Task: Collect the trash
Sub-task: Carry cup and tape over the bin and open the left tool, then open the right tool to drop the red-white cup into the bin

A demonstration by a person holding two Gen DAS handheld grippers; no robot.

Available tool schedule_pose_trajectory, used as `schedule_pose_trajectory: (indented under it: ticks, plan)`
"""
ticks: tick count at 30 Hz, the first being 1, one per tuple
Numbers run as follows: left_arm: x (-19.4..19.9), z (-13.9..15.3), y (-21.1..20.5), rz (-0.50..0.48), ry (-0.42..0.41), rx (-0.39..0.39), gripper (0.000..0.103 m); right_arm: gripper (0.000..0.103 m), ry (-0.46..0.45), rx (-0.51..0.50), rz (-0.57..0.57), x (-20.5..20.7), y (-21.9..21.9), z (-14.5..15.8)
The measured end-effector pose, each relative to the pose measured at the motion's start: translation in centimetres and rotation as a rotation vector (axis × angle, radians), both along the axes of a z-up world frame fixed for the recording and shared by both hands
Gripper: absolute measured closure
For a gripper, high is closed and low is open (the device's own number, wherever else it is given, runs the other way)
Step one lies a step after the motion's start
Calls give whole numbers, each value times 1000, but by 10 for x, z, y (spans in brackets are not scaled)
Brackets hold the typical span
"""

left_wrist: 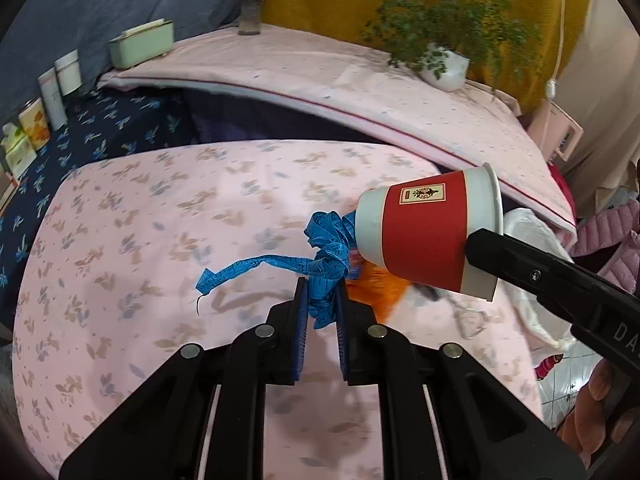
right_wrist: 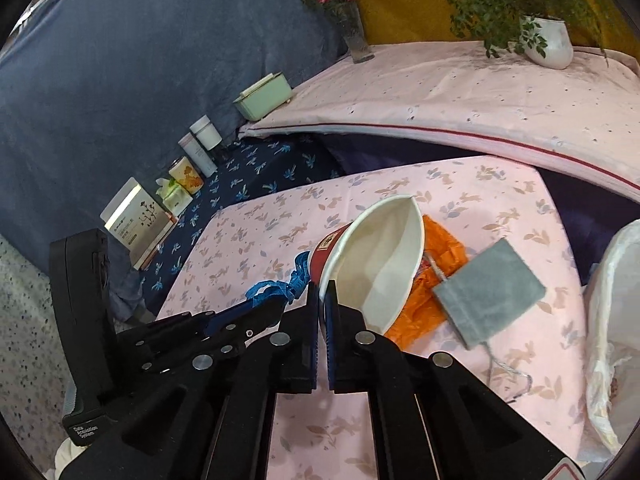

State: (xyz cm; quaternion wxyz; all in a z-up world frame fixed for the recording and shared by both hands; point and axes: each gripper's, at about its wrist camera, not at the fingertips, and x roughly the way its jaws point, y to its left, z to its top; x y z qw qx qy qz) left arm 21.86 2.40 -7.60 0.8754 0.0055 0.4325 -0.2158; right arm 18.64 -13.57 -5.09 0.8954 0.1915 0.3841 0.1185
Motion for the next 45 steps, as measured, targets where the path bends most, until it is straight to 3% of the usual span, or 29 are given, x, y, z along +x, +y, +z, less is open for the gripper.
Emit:
schedule_pose_trajectory:
  ticks: [10,24,32,40,42,44,45]
  plan:
    - [-37,22,-101,-146,-29,-6,91,99,-48,-12,-193,-60,-97,17]
    - [-84,19,-231,-329,-34,38,91,99,-33,-75,-440,-131,-208,7]
    - [-95,13,-273,-389,-20,54,90,99,-20,-74,-512,-157,-244,-5]
    - [-98,9,-286,-406,-13,57,89,99,-8,-63,-535,-162,-254,-12]
    - [-98,9,-286,-395,-24,57,86,99,-6,-61,-536,-161,-254,-13]
    - [-98,10,-285,-392,-32,62,68,99,-4,-59,-536,-159,-254,-14]
    - [-98,10,-284,-388,-39,63,65,99,-3,-57,-536,-159,-254,-15]
